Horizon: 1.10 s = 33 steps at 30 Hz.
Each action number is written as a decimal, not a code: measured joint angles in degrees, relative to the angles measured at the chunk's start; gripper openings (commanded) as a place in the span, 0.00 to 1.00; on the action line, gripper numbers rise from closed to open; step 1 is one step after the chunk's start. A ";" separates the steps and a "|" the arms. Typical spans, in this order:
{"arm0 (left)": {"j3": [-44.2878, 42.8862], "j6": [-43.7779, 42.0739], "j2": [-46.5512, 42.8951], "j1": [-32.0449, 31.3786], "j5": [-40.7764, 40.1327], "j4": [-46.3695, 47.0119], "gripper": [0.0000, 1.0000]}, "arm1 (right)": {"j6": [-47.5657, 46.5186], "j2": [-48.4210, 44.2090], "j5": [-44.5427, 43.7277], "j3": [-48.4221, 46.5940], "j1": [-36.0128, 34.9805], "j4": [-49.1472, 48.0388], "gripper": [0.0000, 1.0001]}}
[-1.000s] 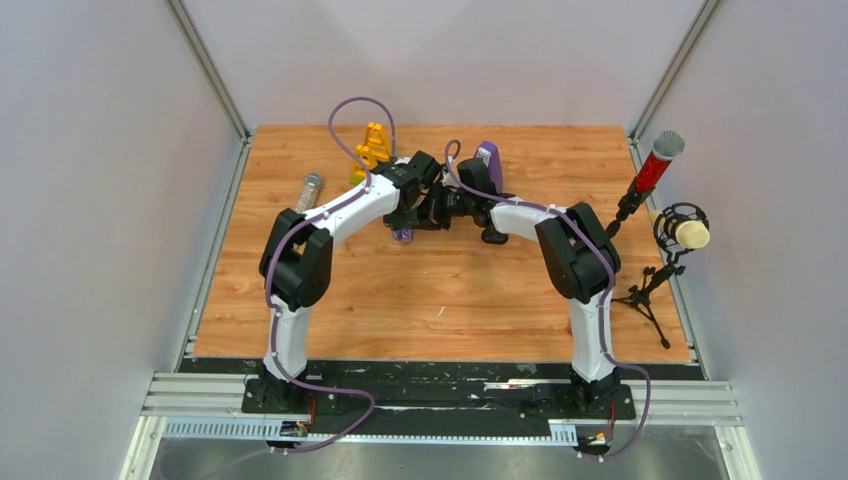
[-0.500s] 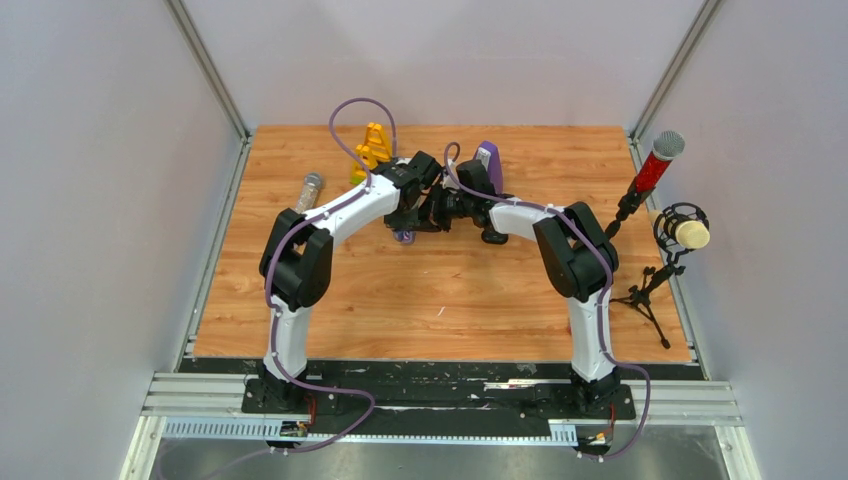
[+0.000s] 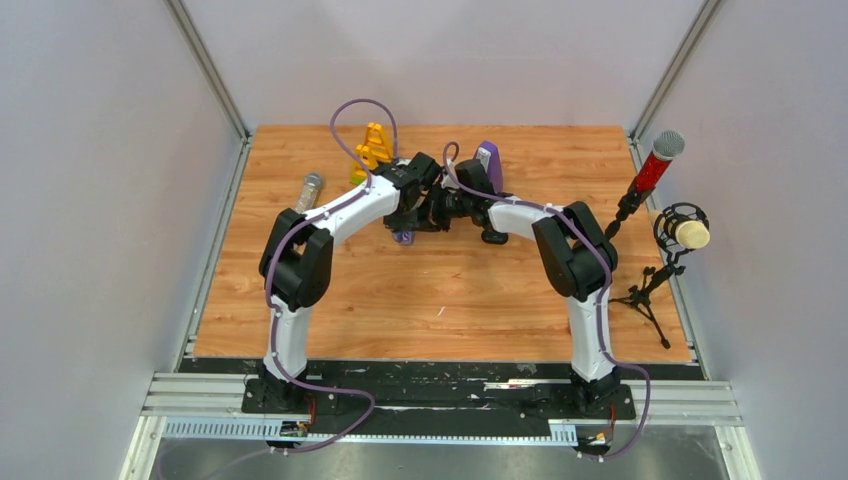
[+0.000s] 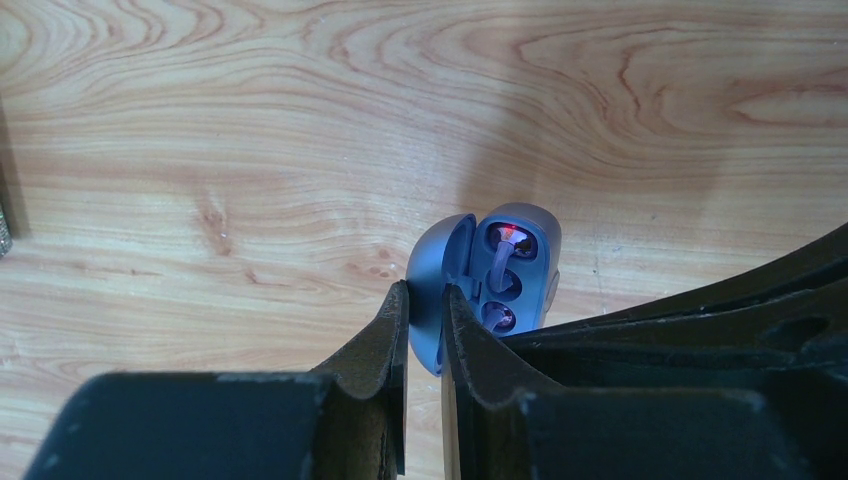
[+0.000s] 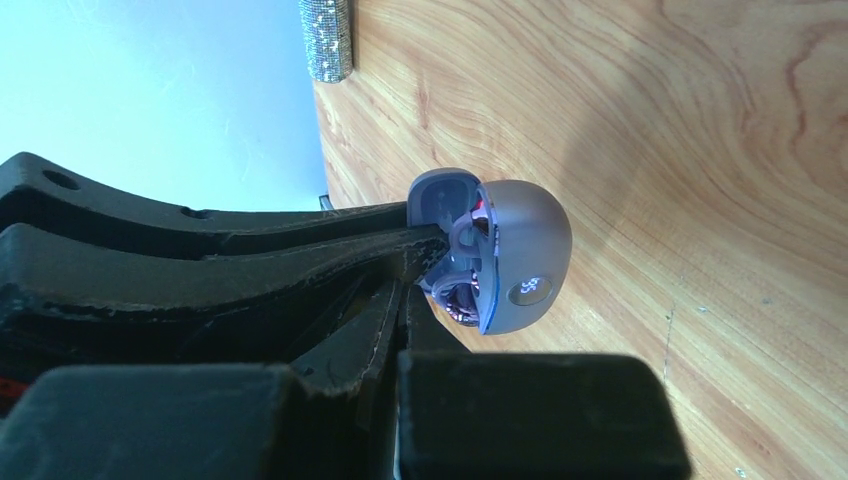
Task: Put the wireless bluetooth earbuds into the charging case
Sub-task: Insert the left earbud into the left side groove of the charging case.
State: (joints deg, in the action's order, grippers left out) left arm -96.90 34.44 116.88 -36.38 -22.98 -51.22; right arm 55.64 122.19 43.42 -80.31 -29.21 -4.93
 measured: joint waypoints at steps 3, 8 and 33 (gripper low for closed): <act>0.00 -0.24 0.00 0.00 0.00 0.07 0.00 | 0.00 0.31 0.02 0.00 -0.13 0.24 0.00; 0.00 -0.70 -0.07 0.00 0.02 -0.22 0.00 | 0.02 0.48 0.00 0.00 -0.28 0.61 0.00; 0.00 -2.84 -1.40 0.04 -2.10 -0.13 0.00 | -4.44 -0.22 -3.17 -1.38 -2.03 7.08 0.00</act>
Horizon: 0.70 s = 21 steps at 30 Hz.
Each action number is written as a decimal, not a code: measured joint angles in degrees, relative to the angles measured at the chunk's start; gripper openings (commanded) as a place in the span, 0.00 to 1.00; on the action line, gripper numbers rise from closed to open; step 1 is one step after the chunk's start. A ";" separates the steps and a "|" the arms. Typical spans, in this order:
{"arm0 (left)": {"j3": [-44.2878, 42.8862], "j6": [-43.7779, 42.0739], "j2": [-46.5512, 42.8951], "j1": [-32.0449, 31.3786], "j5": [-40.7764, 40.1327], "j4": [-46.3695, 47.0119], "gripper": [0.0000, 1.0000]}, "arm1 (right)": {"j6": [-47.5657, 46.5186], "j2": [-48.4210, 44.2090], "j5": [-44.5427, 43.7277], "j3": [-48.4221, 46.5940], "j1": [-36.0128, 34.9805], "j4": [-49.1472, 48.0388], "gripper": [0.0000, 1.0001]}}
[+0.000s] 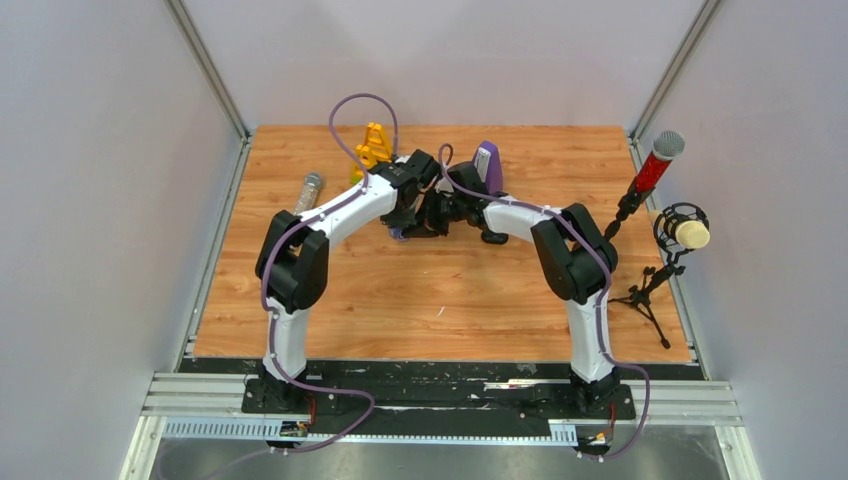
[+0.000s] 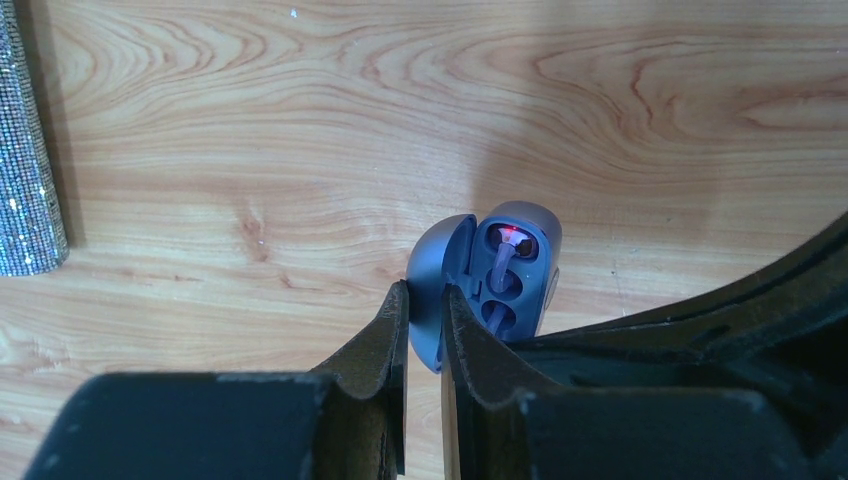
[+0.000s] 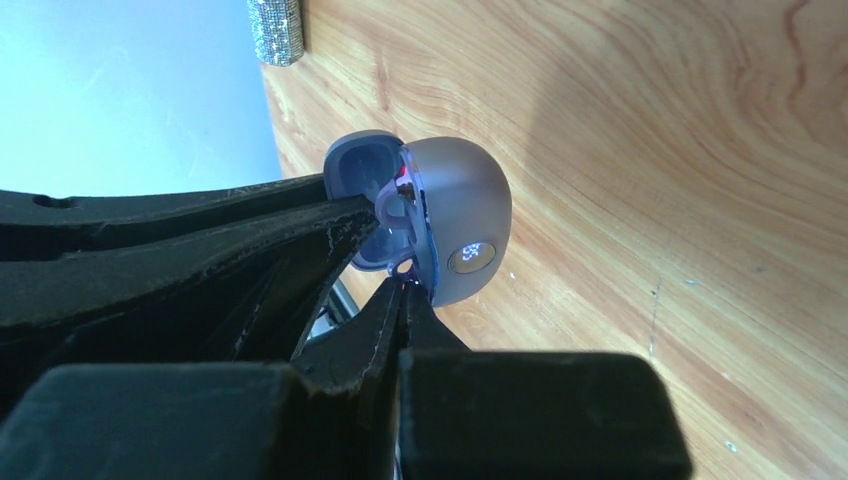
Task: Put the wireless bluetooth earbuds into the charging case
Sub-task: Insert the left earbud into the left side groove of the charging case, then pass from the left arm to the right
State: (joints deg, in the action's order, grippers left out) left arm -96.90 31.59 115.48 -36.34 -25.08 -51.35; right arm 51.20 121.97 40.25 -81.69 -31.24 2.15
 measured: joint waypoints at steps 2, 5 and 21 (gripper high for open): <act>0.00 -0.02 -0.11 0.00 -0.09 0.13 0.00 | -1.53 -0.90 -1.25 0.00 0.00 1.29 0.00; 0.00 -0.02 -0.50 -0.02 -0.13 0.22 0.00 | -3.61 -2.80 -2.95 0.00 0.00 2.19 0.00; 0.63 -2.89 -3.32 -0.17 -0.61 1.40 0.00 | -16.65 -9.62 11.67 0.24 7.98 3.30 0.36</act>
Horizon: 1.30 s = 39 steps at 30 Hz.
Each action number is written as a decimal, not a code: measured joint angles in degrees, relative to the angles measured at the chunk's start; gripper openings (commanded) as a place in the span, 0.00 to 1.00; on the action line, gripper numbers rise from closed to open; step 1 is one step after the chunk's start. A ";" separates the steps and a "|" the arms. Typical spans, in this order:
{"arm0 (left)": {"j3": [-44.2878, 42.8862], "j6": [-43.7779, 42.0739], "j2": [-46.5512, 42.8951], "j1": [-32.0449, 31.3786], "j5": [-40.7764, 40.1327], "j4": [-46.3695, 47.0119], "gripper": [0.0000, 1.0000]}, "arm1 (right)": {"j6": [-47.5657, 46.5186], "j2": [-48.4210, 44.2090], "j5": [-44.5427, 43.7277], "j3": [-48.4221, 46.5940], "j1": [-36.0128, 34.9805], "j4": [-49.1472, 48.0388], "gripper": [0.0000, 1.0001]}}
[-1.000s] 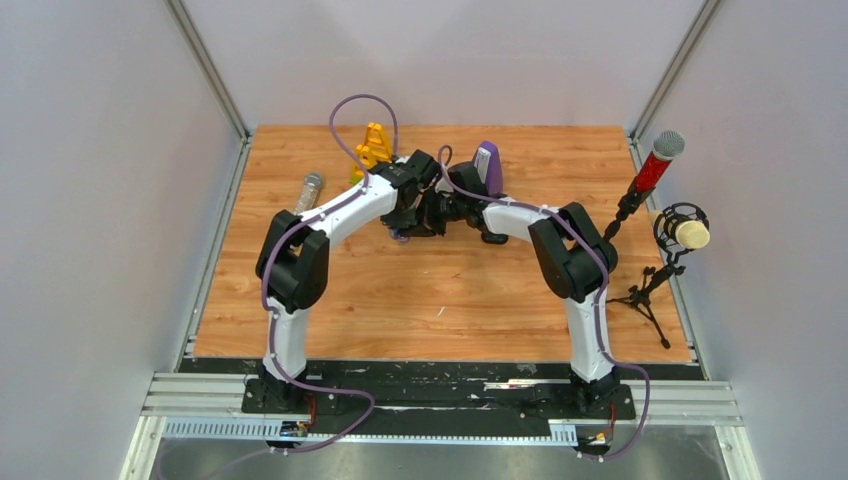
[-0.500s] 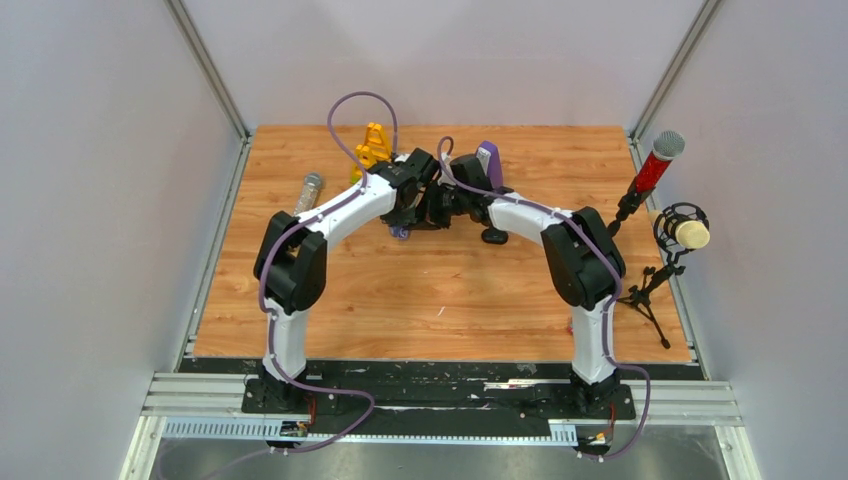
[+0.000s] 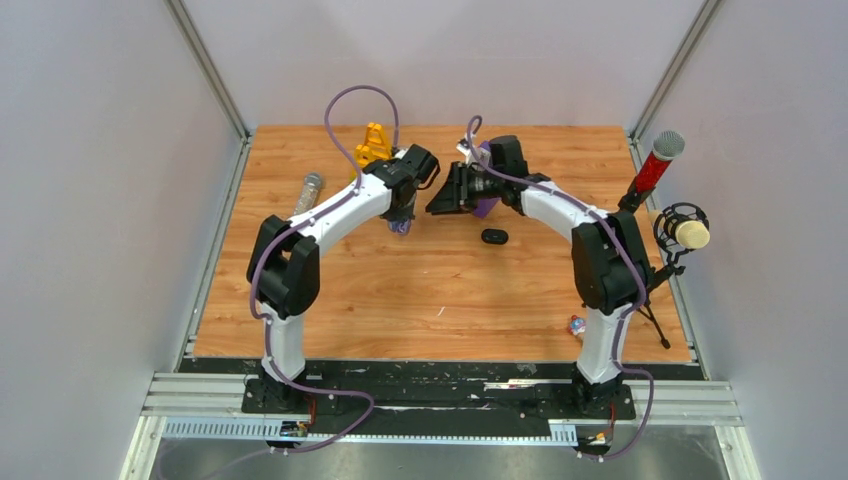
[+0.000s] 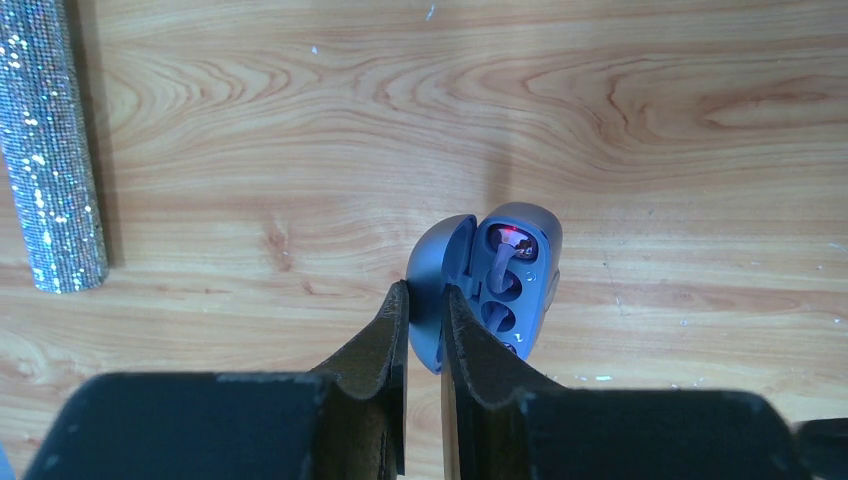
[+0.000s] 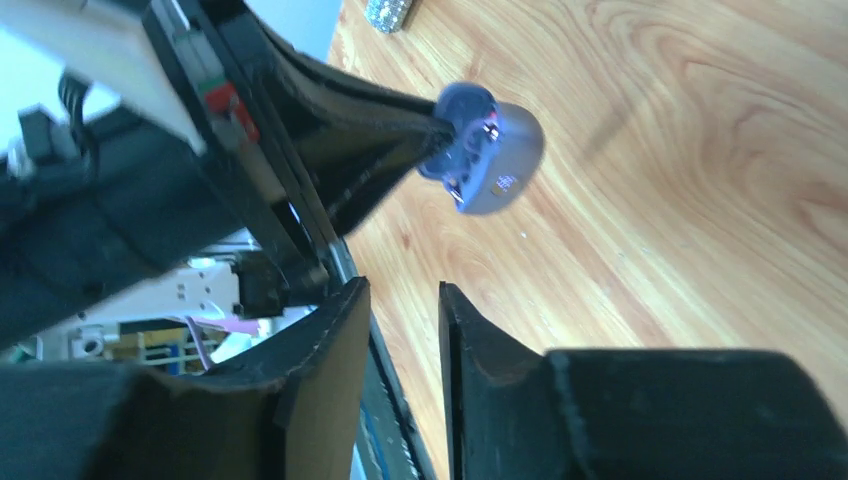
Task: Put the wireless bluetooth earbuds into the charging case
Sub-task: Pass from the left arm to the right
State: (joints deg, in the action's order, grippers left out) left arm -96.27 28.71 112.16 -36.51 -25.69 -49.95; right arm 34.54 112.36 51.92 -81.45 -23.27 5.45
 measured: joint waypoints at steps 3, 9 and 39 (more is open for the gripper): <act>0.00 -2.03 -0.50 0.00 0.04 0.50 0.00 | -6.88 -2.25 2.71 2.32 2.58 2.10 0.40; 1.16 -10.25 -3.76 0.00 -0.11 3.65 0.00 | -20.31 -6.49 3.50 10.01 3.50 5.49 0.45; 5.64 -54.21 -22.29 -0.96 50.77 -2.54 0.00 | -59.25 -30.47 17.73 27.67 1.20 -0.57 0.77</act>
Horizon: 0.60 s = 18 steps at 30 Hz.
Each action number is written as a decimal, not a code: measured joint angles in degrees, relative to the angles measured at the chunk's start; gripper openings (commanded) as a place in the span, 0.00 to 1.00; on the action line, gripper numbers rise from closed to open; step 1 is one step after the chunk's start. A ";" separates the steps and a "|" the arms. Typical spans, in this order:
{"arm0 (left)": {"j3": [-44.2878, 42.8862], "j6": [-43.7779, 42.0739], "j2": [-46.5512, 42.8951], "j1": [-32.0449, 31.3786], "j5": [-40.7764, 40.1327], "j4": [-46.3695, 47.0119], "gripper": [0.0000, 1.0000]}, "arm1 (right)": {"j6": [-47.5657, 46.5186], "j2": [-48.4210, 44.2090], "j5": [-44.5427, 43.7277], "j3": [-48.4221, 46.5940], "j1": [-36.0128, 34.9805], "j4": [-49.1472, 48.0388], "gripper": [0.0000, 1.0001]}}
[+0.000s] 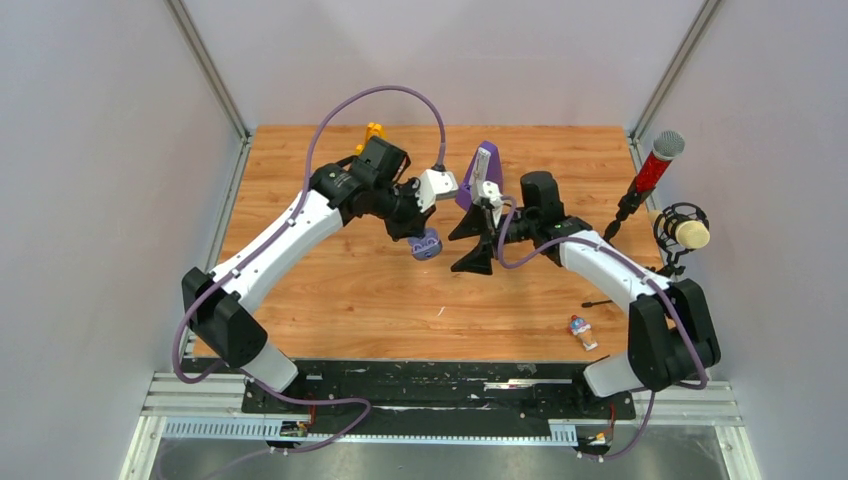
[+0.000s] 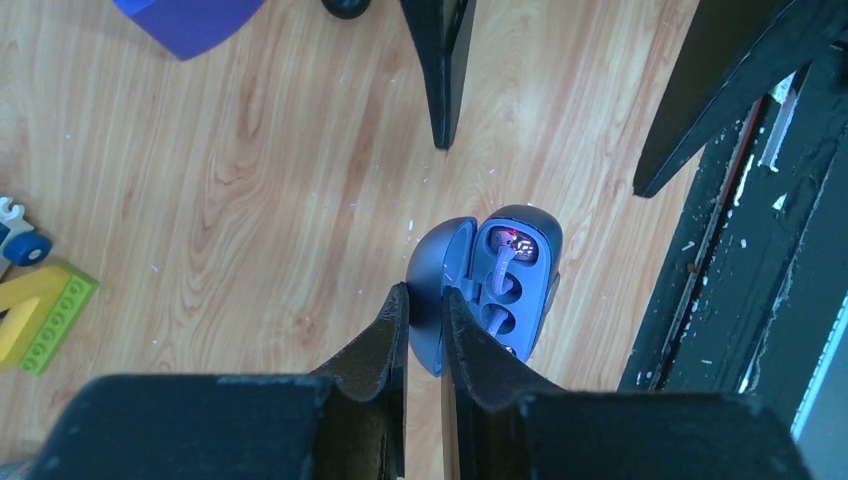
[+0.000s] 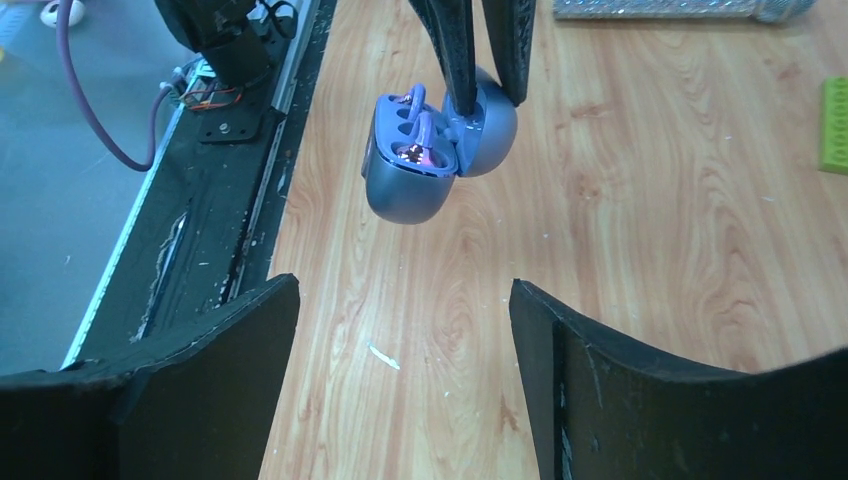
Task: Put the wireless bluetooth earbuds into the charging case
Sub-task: Pass from the left arm to the right
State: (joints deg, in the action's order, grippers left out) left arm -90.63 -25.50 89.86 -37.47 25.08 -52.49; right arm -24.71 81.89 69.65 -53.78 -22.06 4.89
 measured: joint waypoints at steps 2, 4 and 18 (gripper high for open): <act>0.13 -0.20 -0.28 -0.26 -0.11 0.00 0.00 | 0.74 1.29 0.04 0.00 -0.87 -0.46 0.76; 0.15 -0.20 -0.52 -0.42 -0.17 0.04 0.00 | 2.73 2.58 -0.42 0.00 -1.64 -2.10 0.74; 1.77 1.68 -1.20 -0.59 -0.26 1.75 0.00 | 17.44 5.40 -1.01 1.29 -4.39 -16.90 0.70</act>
State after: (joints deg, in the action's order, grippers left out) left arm -88.86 -23.81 88.66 -38.06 24.82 -50.74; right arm -7.27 87.29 68.64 -52.49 -26.46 -12.01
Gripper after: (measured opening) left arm 0.184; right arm 0.720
